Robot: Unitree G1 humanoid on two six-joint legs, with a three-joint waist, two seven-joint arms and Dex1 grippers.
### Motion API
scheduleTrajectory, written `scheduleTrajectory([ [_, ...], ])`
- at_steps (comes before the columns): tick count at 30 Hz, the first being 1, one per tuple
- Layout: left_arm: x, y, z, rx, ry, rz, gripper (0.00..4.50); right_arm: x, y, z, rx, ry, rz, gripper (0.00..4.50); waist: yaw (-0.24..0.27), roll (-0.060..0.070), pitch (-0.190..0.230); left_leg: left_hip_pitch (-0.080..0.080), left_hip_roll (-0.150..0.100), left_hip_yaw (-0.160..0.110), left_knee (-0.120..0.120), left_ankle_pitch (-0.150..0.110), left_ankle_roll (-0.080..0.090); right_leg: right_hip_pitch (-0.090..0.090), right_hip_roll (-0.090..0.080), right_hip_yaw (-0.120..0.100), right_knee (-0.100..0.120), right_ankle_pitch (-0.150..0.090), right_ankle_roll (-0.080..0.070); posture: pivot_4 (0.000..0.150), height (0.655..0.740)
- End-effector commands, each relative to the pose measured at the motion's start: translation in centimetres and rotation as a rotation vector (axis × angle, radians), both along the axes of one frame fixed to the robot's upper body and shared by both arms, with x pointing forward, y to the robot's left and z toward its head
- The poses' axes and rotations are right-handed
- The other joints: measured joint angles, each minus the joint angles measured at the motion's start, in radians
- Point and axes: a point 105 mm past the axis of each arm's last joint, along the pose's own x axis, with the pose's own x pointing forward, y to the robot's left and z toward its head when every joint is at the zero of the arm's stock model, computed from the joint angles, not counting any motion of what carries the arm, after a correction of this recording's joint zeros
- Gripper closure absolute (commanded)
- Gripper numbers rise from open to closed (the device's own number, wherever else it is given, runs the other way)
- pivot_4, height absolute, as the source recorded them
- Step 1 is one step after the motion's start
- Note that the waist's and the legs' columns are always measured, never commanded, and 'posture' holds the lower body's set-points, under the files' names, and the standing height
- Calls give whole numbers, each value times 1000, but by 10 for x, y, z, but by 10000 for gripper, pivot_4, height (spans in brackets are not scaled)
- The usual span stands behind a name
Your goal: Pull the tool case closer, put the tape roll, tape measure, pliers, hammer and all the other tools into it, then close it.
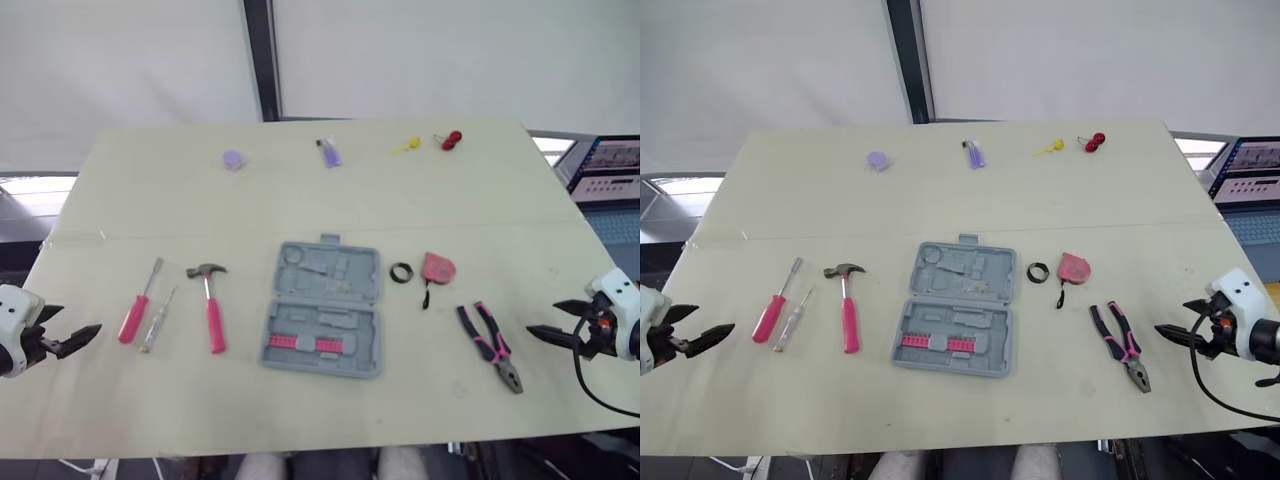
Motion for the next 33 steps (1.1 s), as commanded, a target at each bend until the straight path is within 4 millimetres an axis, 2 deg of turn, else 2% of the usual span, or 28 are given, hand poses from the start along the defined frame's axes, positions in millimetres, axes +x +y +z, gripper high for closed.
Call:
scheduleTrajectory([
  [1, -2, 6, 11, 28, -22, 3, 625, 4, -5, 15, -7, -67, -10, 0, 0, 0, 0, 0, 0, 0, 0, 0, 0, 0, 0, 0, 0, 0, 0, 1500, 7400],
  [15, -11, 10, 1, 5, -19, 41, 625, 10, -8, 11, -3, -87, -14, 0, 0, 0, 0, 0, 1, 2, 0, 0, 0, -1, 0, 0, 0, 0, 0, 1500, 7400],
  [33, -9, 11, 1, 21, -27, 40, 625, 12, -10, 7, -3, -92, -15, 0, 0, 0, 0, 0, 1, 2, 0, 0, 0, -1, 0, 1, 0, 0, 0, 1500, 7400],
])
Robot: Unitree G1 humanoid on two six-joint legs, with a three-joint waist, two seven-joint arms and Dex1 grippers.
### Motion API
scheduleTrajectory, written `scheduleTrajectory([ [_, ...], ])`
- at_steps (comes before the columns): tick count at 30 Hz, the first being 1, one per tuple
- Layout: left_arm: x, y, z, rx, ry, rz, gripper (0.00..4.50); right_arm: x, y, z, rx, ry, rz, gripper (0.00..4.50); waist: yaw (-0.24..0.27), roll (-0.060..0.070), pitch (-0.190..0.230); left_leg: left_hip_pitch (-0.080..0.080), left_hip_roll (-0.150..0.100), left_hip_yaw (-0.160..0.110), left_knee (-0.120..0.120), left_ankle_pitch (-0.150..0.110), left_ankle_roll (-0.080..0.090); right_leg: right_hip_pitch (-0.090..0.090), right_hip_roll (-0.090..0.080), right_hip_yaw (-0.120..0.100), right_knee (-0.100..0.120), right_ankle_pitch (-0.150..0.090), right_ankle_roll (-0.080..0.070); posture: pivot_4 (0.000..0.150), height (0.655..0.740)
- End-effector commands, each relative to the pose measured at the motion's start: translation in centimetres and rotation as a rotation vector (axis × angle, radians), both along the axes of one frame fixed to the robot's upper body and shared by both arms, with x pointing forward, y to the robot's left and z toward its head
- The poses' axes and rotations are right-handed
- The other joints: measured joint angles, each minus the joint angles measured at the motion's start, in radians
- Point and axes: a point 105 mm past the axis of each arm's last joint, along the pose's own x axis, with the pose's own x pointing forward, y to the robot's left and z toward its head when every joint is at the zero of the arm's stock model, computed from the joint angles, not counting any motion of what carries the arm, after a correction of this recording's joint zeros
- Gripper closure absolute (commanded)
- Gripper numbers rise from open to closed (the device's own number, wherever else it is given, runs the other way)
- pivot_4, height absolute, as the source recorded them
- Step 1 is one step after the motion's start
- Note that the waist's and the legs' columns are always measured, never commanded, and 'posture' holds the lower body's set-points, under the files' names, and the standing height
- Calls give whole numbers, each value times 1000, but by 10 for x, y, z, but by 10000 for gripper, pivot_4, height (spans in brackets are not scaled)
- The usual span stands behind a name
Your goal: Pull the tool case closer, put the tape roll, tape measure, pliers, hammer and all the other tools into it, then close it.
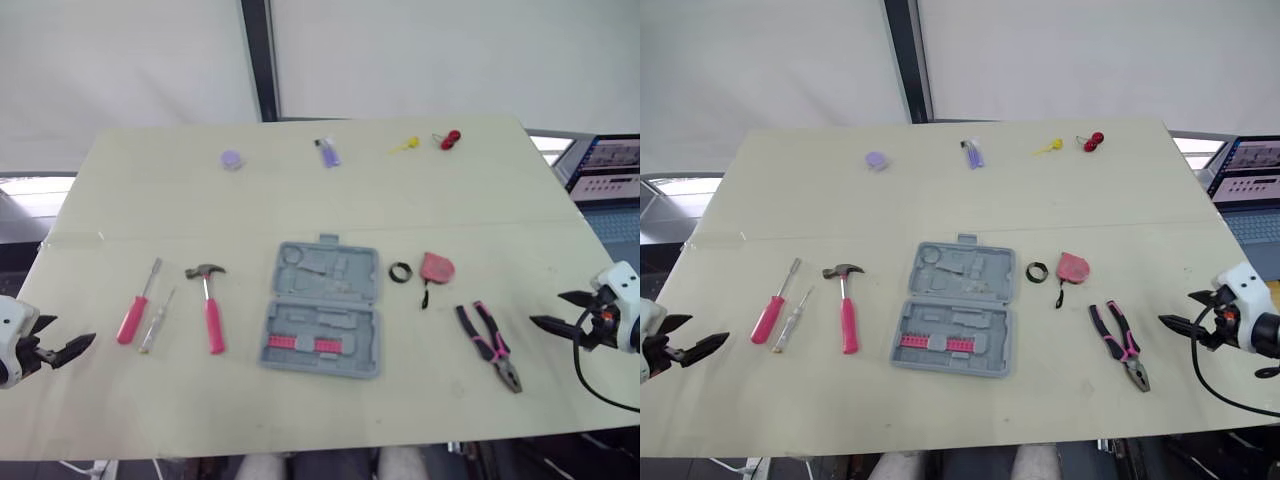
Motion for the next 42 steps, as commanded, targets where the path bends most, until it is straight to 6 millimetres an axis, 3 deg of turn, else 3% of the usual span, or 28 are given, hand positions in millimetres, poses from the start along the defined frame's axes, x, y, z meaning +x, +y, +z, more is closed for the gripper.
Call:
scheduleTrajectory([
  [1, 2, 3, 10, 18, -39, 4, 625, 0, -1, 2, 2, -16, 5, 0, 0, 0, 0, 0, 0, 0, 0, 0, 0, 0, 0, 0, 0, 0, 0, 1500, 7400],
  [12, 7, -1, 19, 21, -53, -25, 625, 5, 4, 11, 49, -67, 8, 0, -1, 0, 0, 0, 0, 2, 2, 0, 0, 0, 0, 2, 0, 0, 0, 1500, 7400],
  [17, 26, -41, 38, -119, -109, -158, 625, 14, 38, 37, 170, -145, 91, 0, 1, 0, 0, 0, 1, 2, 2, 0, 0, 0, 0, 2, 1, 0, 0, 1500, 7400],
  [22, 49, -96, 51, -166, -143, -317, 625, 15, 86, 45, 213, -164, 199, 0, 3, 0, 0, 0, 2, 1, 3, 0, 0, 0, 1, 2, 2, 0, 0, 1500, 7400],
  [24, 59, -125, 50, -139, -113, -406, 8774, 16, 112, 45, 238, -168, 253, 0, 5, -1, 0, 0, 3, 1, 3, 0, 0, 0, 2, 2, 2, 0, 0, 1500, 7400],
  [27, 74, -173, 47, -117, -86, -548, 21704, 15, 145, 37, 230, -165, 329, 8340, 12, 0, 0, -1, 5, 1, 6, -1, -2, 0, 5, 2, 2, 0, -1, 1500, 7400],
  [32, 90, -227, 44, -148, -58, -692, 45000, 16, 190, 21, 200, -157, 413, 32784, 21, -1, 0, -2, 6, 1, 10, -3, -3, -1, 7, 3, 3, 0, -1, 1500, 7400],
  [34, 91, -241, 32, -136, -12, -737, 45000, 19, 201, 8, 142, -142, 423, 42836, 22, -1, 0, -2, 6, 1, 10, -3, -2, -1, 7, 3, 4, 0, -1, 1500, 7400],
  [35, 92, -247, 27, -116, 5, -759, 45000, 21, 205, 2, 113, -135, 423, 44028, 23, -1, 0, -2, 6, 1, 10, -3, -2, -1, 7, 3, 4, 0, -1, 1500, 7400],
  [42, 96, -265, 3, -80, 76, -819, 45000, 28, 230, -7, 65, -123, 435, 44028, 24, -1, 0, -3, 6, 1, 11, -3, -2, -2, 7, 3, 3, 0, -1, 1500, 7400],
])
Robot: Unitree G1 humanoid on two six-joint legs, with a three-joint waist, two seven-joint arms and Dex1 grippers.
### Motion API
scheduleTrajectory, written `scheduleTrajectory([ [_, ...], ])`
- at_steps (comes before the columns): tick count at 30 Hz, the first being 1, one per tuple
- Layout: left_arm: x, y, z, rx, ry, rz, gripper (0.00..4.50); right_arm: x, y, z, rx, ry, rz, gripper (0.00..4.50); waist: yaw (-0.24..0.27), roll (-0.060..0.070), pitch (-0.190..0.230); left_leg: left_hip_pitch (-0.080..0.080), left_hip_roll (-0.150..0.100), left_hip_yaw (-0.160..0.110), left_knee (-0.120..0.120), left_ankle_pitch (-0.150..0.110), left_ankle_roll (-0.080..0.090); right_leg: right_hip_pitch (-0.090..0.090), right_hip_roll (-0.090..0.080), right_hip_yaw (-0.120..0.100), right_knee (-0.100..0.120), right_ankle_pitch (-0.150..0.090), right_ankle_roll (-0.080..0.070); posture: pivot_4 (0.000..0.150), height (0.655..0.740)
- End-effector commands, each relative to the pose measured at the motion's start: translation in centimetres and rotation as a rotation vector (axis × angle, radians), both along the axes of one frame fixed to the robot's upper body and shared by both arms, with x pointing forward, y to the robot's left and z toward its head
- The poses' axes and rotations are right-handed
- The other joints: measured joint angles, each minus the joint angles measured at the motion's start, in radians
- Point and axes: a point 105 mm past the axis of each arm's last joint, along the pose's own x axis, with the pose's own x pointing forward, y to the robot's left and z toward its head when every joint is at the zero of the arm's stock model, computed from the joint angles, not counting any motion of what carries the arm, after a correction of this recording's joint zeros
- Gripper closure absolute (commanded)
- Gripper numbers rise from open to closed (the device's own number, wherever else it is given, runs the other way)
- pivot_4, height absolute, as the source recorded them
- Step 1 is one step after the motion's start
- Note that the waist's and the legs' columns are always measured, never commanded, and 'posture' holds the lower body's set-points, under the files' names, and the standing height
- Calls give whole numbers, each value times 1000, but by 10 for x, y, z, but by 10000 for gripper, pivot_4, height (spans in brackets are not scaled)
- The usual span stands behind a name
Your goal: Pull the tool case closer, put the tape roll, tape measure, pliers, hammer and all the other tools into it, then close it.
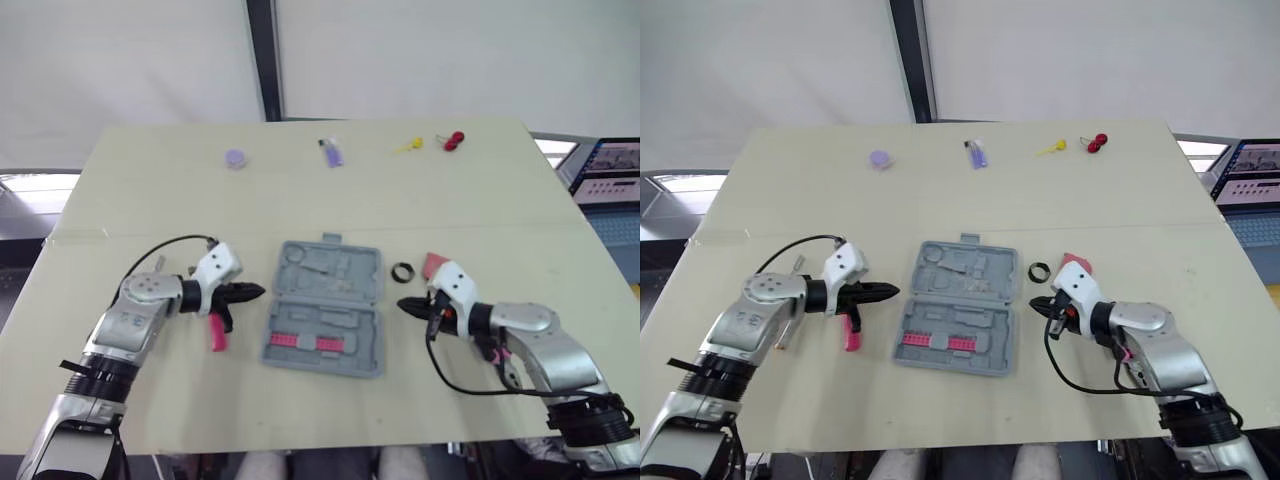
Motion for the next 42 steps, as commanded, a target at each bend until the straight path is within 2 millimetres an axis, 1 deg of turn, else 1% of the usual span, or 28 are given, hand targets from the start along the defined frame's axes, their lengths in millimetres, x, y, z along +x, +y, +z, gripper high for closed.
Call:
scheduleTrajectory([
  [1, 4, -3, -2, 37, -22, -23, 45000, 1, 13, 7, -4, -36, 12, 44028, 1, 0, 0, 0, 0, 0, 0, 0, 0, 0, 0, 0, 0, 0, 0, 1500, 7400],
  [4, 8, -4, -5, 36, -31, -19, 45000, 3, 14, 3, -28, -35, 3, 44028, 3, 0, 0, 0, 0, 0, 0, 0, 0, 0, 0, 0, 0, 0, 0, 1500, 7400],
  [8, 12, -10, -10, 49, -44, -29, 45000, 6, 15, 3, -37, -41, -13, 44028, 3, 0, 0, -1, 0, 0, 1, 0, 0, 0, 0, 0, 0, 0, 0, 1500, 7400],
  [16, 18, -24, -19, 32, -46, -44, 45000, 4, 20, -2, -41, -25, 3, 44028, 1, 0, 0, -1, 0, 0, 1, 0, 0, 0, 0, 0, 0, 0, 0, 1500, 7400],
  [24, 17, -26, -24, 36, -48, -52, 45000, 2, 26, -10, -65, -3, 30, 44028, 2, 0, 0, 0, 0, 0, 1, 0, 0, 0, 0, 0, 0, 0, 0, 1500, 7400],
  [28, 17, -25, -25, 38, -47, -49, 45000, 3, 23, -8, -64, -9, 21, 44028, 2, 0, 0, 0, 0, 0, 1, 0, 0, 0, 0, 0, 0, 0, 0, 1500, 7400],
  [31, 16, -24, -26, 39, -46, -46, 45000, 0, 21, 4, -17, -26, 25, 44028, 2, 0, 0, 0, 0, 0, 1, 0, 0, 0, 0, 0, 0, 0, 0, 1500, 7400],
  [36, 16, -24, -28, 37, -47, -44, 45000, -4, 7, 8, -29, -32, -3, 44028, 3, -1, 0, 0, 0, 0, 1, 0, 0, 0, 0, 0, 0, 0, 0, 1500, 7400],
  [42, 16, -26, -29, 33, -48, -47, 45000, -4, 4, -11, -102, -6, -9, 44028, 3, -1, 0, 0, 0, 0, 1, 0, 0, 0, 0, 0, 0, 0, 0, 1500, 7400],
])
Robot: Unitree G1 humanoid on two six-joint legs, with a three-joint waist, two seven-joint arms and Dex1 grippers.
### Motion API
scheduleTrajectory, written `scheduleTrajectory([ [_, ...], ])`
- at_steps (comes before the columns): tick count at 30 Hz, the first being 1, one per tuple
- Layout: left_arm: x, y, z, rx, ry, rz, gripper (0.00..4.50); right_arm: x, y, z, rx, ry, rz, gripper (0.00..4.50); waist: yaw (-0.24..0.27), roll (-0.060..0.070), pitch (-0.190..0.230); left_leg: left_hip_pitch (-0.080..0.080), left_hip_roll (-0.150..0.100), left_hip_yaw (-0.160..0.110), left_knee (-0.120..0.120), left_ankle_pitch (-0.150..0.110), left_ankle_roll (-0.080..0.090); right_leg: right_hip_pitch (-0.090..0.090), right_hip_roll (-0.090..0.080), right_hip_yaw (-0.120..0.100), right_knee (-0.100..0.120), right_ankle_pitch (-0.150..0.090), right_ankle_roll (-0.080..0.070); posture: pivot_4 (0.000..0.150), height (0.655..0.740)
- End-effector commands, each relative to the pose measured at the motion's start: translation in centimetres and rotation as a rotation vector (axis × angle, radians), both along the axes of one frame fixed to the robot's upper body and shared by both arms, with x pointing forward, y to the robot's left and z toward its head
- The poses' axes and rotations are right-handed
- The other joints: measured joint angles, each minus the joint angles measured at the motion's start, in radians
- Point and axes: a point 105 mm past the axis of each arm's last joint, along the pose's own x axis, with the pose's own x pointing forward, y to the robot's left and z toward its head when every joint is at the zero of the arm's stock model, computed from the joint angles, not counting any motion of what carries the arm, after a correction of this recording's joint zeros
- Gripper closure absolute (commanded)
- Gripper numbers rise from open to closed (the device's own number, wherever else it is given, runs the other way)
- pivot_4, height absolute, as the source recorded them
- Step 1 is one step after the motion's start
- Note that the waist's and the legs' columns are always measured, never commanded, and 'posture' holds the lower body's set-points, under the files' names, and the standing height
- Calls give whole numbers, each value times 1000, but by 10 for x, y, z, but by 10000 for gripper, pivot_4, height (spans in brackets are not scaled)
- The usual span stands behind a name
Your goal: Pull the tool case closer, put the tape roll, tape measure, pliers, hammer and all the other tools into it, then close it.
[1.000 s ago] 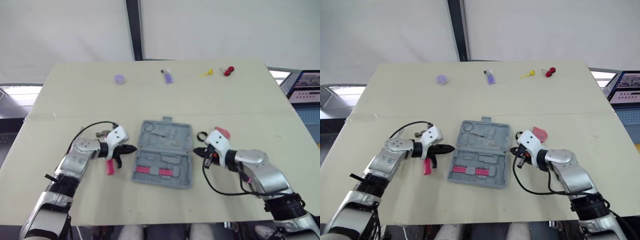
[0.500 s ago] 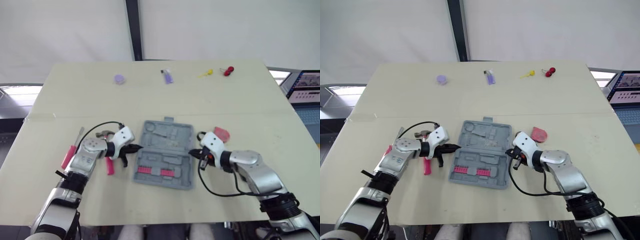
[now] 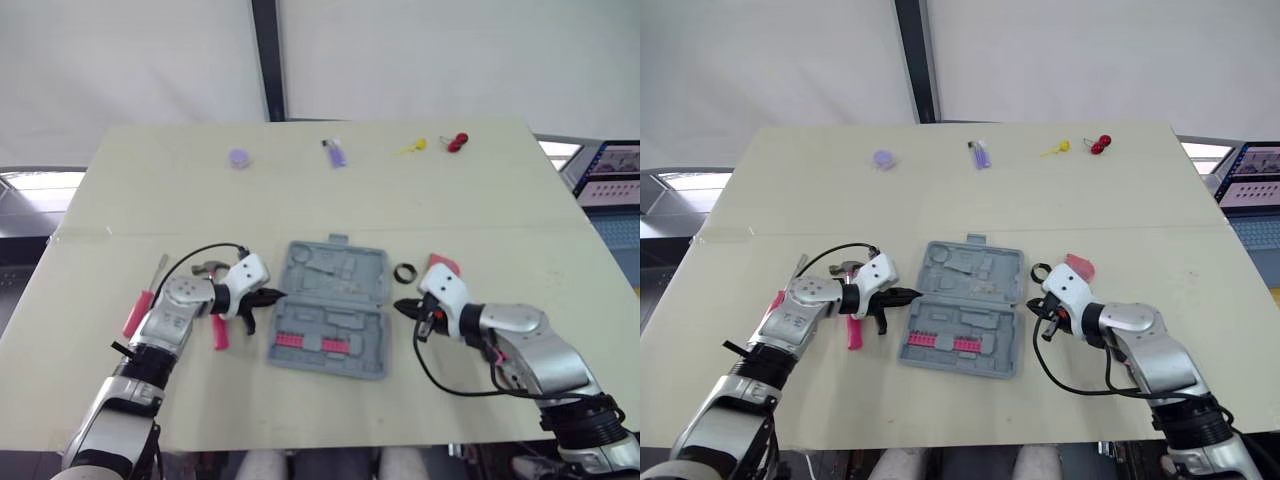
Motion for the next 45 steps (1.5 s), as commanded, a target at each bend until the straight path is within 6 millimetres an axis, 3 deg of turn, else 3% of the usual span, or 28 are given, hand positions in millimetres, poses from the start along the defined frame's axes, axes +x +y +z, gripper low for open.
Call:
scheduleTrajectory([
  [1, -1, -1, -4, -3, 2, -1, 45000, 2, 3, -5, -42, -22, 19, 44028, 0, 0, 0, 0, 0, 0, 0, 0, 0, 0, 0, 0, 0, 0, 0, 1500, 7400],
  [7, -5, -7, -6, -3, 10, -23, 45000, 8, 21, -3, -10, -33, 56, 44028, -1, 0, 0, 0, 0, 0, 0, 0, 0, 0, 0, 0, 0, 0, 0, 1500, 7400],
  [12, -18, -7, -12, 20, 39, -61, 45000, -3, 30, -1, 27, -12, 123, 44028, -3, 0, 0, 0, 0, 0, 0, 0, 0, 0, 0, 0, 0, 0, 0, 1500, 7400],
  [35, -106, -4, -24, 82, 245, -168, 45000, -65, 31, -19, -3, 190, 291, 44028, 1, 0, 0, 0, 1, 0, 0, -1, 0, 0, 0, 0, -1, 0, 0, 1500, 7400],
  [45, -127, -5, -28, 103, 315, -207, 45000, -81, 35, -23, -10, 254, 338, 44028, 3, 0, 0, 1, 1, 0, 0, -1, 0, 1, 0, 0, -1, 0, -1, 1500, 7400],
])
